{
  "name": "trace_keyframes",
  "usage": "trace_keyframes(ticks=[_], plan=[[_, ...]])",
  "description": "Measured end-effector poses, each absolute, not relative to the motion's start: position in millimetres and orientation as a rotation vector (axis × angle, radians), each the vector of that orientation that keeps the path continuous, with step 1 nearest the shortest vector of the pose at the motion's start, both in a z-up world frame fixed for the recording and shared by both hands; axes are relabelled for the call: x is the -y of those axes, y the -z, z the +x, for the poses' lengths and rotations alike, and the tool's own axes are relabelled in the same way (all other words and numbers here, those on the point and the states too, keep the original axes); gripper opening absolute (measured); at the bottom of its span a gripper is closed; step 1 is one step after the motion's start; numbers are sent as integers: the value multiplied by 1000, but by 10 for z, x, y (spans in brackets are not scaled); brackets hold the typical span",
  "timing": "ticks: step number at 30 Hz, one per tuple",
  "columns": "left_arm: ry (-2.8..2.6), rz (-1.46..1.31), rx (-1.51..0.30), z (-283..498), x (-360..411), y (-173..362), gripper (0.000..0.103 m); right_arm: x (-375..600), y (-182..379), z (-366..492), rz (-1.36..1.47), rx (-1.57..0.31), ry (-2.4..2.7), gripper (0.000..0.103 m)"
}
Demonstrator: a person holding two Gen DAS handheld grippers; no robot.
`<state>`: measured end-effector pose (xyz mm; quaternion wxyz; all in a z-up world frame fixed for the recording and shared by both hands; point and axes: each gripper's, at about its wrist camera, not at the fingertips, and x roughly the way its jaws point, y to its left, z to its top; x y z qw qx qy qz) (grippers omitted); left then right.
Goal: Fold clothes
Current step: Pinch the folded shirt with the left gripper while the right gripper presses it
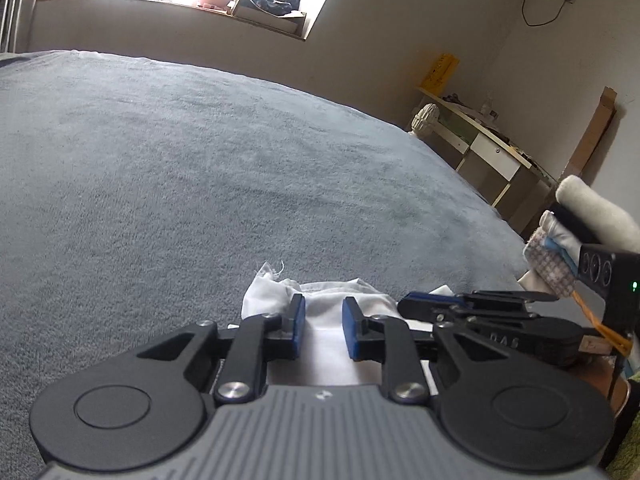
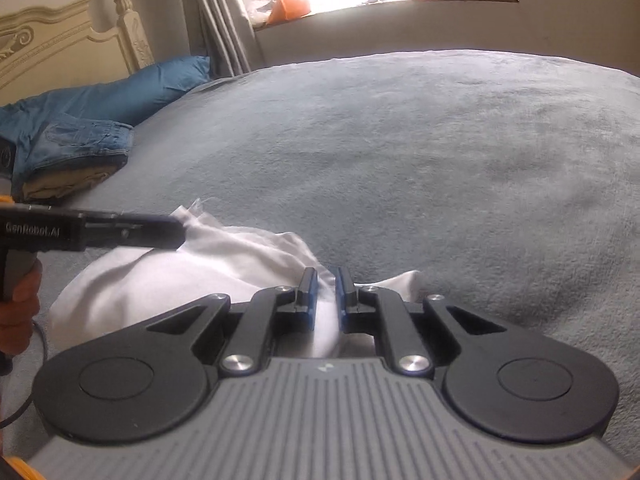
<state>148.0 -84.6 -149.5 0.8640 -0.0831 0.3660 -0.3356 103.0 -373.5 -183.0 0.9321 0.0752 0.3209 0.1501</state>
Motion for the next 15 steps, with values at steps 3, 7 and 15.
trace_keyframes(ticks=[3, 7, 15], plan=[[707, -183, -762, 1464, 831, 1495, 22, 3831, 1699, 965, 160, -613, -298, 10], [714, -197, -761, 1481, 811, 1500, 22, 3803, 1408, 628, 148, -528, -466, 10], [729, -166, -749, 1472, 832, 1517, 22, 3580, 1779, 496, 9, -683, -545, 8]])
